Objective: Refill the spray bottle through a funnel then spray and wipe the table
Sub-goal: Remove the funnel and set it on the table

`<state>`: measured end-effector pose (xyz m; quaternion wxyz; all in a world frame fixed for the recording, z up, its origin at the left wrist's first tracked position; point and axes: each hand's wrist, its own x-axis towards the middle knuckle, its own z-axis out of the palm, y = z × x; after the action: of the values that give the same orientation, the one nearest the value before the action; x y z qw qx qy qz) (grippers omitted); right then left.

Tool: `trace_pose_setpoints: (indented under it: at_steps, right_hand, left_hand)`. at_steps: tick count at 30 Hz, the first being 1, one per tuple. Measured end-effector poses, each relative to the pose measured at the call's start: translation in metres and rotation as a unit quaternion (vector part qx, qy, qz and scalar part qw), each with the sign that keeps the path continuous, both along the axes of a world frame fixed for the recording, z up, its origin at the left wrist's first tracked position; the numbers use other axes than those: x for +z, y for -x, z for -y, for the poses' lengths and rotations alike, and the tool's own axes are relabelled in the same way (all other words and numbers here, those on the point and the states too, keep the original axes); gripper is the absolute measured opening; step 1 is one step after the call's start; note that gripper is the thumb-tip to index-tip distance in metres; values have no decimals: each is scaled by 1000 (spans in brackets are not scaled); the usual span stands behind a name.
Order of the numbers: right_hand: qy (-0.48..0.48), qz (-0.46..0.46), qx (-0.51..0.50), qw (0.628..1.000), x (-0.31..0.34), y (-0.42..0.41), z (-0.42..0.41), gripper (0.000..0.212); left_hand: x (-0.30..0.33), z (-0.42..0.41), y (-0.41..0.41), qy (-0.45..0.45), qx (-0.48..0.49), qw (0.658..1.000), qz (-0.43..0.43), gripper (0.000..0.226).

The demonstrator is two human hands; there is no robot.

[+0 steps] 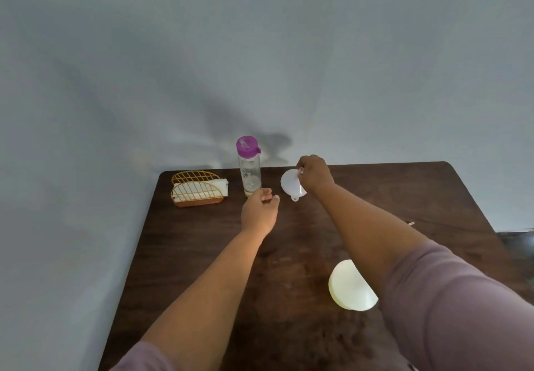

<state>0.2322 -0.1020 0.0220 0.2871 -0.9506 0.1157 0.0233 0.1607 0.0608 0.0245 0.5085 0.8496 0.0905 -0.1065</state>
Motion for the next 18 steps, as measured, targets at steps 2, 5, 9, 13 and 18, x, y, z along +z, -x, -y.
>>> trace_pose_setpoints:
  at_steps: [2,5,9,13,18]
  right_hand:
    - [-1,-12,-4,1000,-6,-4,-2,24]
    - [-1,-14,9,1000,-13,-9,-4,24]
    - [-20,-15,-1,1000,-19,-10,-4,21]
    - [-38,-2,-5,999,-18,-4,0,19]
    - [-74,40,-33,996,-8,19,9,22]
  left_hand:
    - [-5,-2,-3,5,-2,1000,-1,31]
    - [-9,-7,-4,1,1,1000,-12,31]
    - [-12,-15,-5,-12,1,1000,-14,33]
    - [-9,-19,-3,-4,4,1000,-20,33]
    - [-7,-13,9,23,10,999,-27,30]
